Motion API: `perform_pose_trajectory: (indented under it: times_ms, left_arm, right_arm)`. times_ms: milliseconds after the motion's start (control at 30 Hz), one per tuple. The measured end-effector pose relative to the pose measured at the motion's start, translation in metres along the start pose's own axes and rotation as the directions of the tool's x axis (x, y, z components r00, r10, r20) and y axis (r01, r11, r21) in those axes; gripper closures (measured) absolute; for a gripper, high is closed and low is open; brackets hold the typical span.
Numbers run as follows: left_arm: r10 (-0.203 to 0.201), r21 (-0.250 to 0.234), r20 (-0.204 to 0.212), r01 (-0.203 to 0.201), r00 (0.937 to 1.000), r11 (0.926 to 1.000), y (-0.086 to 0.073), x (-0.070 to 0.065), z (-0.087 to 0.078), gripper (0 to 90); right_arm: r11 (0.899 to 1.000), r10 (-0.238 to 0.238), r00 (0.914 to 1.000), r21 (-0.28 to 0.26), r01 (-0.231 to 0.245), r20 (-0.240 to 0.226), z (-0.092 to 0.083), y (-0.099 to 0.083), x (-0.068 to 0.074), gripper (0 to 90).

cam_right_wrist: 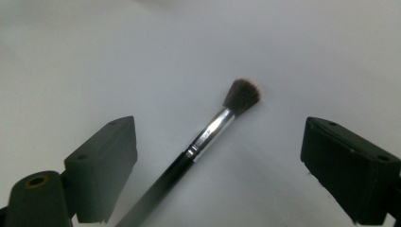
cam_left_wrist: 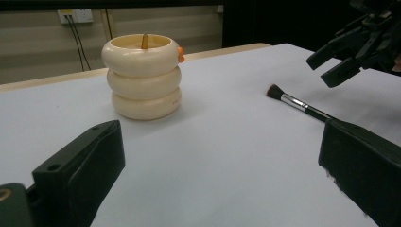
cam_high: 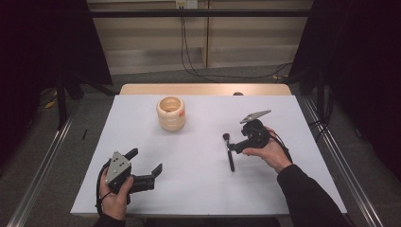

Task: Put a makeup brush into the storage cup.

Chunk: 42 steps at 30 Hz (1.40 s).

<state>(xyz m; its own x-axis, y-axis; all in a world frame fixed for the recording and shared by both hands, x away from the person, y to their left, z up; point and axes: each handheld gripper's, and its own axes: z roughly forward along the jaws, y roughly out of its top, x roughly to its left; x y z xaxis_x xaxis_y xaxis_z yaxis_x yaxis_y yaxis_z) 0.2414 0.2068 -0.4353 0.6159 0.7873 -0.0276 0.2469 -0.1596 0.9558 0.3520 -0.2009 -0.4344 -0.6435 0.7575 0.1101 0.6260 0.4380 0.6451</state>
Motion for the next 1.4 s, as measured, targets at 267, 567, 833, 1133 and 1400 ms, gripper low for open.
perform_pose_trajectory:
  times_ms: [267,567,833,1133,1400]
  left_arm:
    - [-0.02,-0.002,0.002,0.02,0.9998,0.9998,-0.001,0.003,0.001,1.1]
    - [-0.017,0.003,0.003,0.017,0.9998,0.9998,-0.001,0.004,0.001,1.1]
    - [-0.014,0.004,0.006,0.014,0.9999,0.9999,-0.001,0.004,0.0,1.3]
    - [-0.005,0.003,0.013,0.005,0.9999,1.0,-0.001,0.003,0.0,1.4]
    - [-0.008,0.003,0.006,0.008,0.9999,1.0,-0.001,0.003,0.0,1.4]
  right_arm:
    - [0.992,0.013,0.9999,0.126,-0.012,-0.006,0.016,0.011,0.001,27.5]
    - [0.98,0.044,0.9988,0.197,-0.04,-0.019,0.028,0.022,-0.001,45.9]
    - [0.961,0.066,0.9977,0.268,-0.068,0.016,0.039,0.026,-0.004,57.2]
    - [0.95,0.101,0.9943,0.293,-0.106,0.032,0.047,0.029,-0.005,61.0]
    - [0.934,0.133,0.9892,0.326,-0.146,0.062,0.052,0.03,-0.004,65.1]
